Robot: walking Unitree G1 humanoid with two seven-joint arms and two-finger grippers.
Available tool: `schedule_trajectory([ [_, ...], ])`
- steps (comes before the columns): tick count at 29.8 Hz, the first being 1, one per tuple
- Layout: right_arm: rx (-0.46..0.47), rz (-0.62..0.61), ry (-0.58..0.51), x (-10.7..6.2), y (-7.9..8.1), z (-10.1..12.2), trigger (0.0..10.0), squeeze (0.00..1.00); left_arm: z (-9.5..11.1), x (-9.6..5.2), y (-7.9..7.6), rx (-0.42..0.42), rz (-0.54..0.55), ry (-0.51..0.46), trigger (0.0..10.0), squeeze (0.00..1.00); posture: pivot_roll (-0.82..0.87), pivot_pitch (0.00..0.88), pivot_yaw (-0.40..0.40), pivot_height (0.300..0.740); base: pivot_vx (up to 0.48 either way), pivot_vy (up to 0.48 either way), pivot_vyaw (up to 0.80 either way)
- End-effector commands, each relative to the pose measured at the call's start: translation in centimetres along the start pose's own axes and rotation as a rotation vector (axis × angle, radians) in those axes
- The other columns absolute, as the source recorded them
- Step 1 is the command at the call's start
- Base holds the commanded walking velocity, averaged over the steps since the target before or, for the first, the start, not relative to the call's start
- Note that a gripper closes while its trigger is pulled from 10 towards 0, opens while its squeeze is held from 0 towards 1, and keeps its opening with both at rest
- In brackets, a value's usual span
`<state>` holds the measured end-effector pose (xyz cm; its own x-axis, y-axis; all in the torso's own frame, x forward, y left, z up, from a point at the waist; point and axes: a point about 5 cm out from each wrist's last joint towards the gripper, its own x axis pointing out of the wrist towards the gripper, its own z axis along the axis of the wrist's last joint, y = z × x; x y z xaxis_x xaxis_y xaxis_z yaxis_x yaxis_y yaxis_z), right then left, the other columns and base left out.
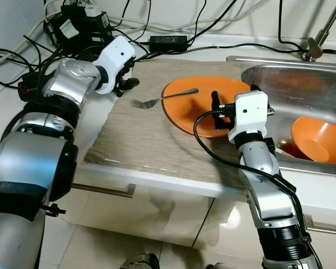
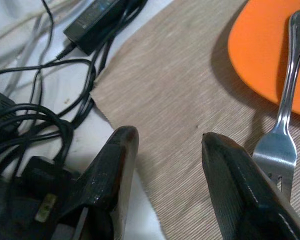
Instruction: Kitchen organization
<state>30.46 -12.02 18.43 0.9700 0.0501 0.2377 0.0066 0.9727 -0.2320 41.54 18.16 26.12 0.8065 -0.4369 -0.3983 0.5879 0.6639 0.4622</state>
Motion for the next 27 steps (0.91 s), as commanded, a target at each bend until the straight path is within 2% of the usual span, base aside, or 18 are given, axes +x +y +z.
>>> schedule_trajectory([
  [1, 0.017, 0.007, -0.003, 0.0, 0.3, 0.0, 10.0, 0.0, 1.2, -0.7, 0.8, 0.04, -0.008, -0.009, 10.0, 0.0, -0.07, 0.0, 0.055, 0.74, 0.0, 0.0, 0.0],
  [9, 0.025, 0.018, -0.007, 0.3, 0.6, 0.0, 10.0, 0.0, 0.9, -0.8, 0.4, 0.062, -0.091, 0.025, 10.0, 0.0, -0.06, 0.0, 0.05, 0.74, 0.0, 0.0, 0.0],
  [18, 0.018, 0.052, -0.01, 0.4, 0.7, 0.0, 10.0, 0.0, 0.9, 1.4, -2.5, 0.037, -0.183, 0.034, 10.0, 0.0, -0.08, 0.0, 0.012, 0.74, 0.0, 0.0, 0.0],
  [27, 0.01, 0.062, -0.015, 0.2, 0.3, 0.1, 10.0, 0.0, 0.7, 2.6, -4.3, 0.049, -0.221, 0.058, 10.0, 0.0, -0.11, 0.001, 0.004, 0.74, 0.0, 0.0, 0.0],
])
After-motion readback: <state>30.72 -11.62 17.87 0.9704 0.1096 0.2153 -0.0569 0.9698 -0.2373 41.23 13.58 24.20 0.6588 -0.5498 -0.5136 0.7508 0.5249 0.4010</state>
